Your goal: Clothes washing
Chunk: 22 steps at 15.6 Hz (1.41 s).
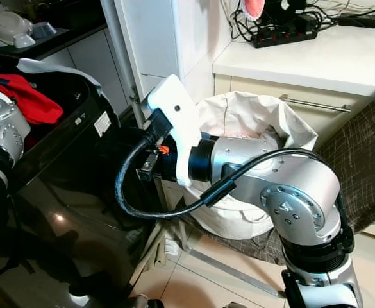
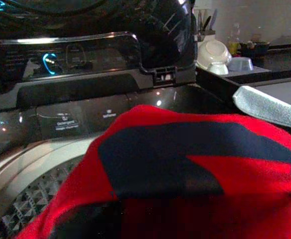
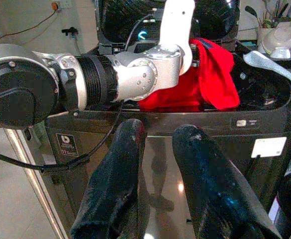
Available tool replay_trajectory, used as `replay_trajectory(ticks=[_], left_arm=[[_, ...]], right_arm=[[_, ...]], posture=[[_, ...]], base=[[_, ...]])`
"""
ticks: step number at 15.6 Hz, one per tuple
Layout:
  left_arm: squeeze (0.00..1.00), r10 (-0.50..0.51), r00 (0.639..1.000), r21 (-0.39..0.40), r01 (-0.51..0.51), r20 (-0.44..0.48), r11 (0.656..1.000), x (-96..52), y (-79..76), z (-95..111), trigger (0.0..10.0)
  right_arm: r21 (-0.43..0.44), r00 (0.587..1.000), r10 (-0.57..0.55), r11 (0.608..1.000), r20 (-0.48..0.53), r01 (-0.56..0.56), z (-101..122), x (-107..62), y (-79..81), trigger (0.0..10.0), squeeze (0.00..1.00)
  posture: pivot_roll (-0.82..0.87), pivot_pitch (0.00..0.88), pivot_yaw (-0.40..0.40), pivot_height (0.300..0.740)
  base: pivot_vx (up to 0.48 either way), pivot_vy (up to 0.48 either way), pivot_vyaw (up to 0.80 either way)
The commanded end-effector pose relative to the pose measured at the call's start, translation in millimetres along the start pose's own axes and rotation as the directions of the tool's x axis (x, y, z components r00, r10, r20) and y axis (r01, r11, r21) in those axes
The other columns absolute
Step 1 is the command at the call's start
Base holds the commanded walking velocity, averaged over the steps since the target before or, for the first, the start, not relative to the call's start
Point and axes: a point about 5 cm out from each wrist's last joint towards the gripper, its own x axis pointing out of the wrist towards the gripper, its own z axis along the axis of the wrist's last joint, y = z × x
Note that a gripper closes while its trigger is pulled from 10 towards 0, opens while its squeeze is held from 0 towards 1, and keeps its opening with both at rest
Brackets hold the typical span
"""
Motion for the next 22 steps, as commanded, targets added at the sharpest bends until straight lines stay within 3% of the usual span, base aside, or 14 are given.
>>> replay_trajectory(ticks=[1, 13, 16, 17, 20, 22], left_arm=[[1.0, -0.002, 1.0, -0.01, 0.002, -0.014, 1.0, 1.2, 2.9, -3, 10.0], [1.0, -0.017, 0.999, -0.024, 0.016, -0.029, 1.0, 0.4, 1.9, -6, 10.0], [1.0, -0.04, 0.995, 0.042, 0.044, -0.092, 0.998, -0.8, 0.4, -16, 10.0], [0.0, -0.111, 0.982, 0.069, 0.123, -0.155, 0.99, -6.8, -8.6, -28, 10.0], [0.0, -0.18, 0.969, 0.035, 0.188, -0.172, 0.981, -13.5, -18.0, -36, 10.0], [0.0, -0.179, 0.966, 0.031, 0.188, -0.187, 0.982, -13.4, -15.9, -40, 10.0]], right_arm=[[-0.01, 1.0, 0.019, 1.0, 0.006, -0.019, 0, 0.2, 3.4, 10.0, 0.0], [-0.017, 1.0, 0.019, 1.0, 0.007, -0.019, 0, -1.1, 1.7, 10.0, 0.0], [-0.023, 1.0, 0.009, 1.0, 0.001, -0.009, 0, -0.7, 0.8, 10.0, 0.0], [-0.026, 1.0, 0.003, 1.0, -0.001, -0.003, 0, -0.6, 0.3, 10.0, 0.0], [-0.032, 1.0, -0.008, 0.999, 0.001, 0.008, 2, -2.1, -1.1, 10.0, 0.0], [-0.036, 1.0, -0.01, 0.999, -0.005, 0.009, 2, -3.8, -1.8, 10.0, 0.0]], posture=[[-0.12, 0.0, 0.144, 0.74], [-0.12, 0.0, 0.148, 0.74], [-0.12, 0.0, 0.148, 0.74], [-0.12, 0.0, 0.154, 0.74], [-0.12, 0.0, 0.15, 0.74], [-0.11, 0.0, 0.142, 0.74]], base=[[0.0, 0.0, 0.0], [0.0, 0.0, 0.0], [0.0, 0.0, 0.0], [0.0, 0.0, 0.0], [0.0, 0.0, 0.0], [0.0, 0.0, 0.0]])
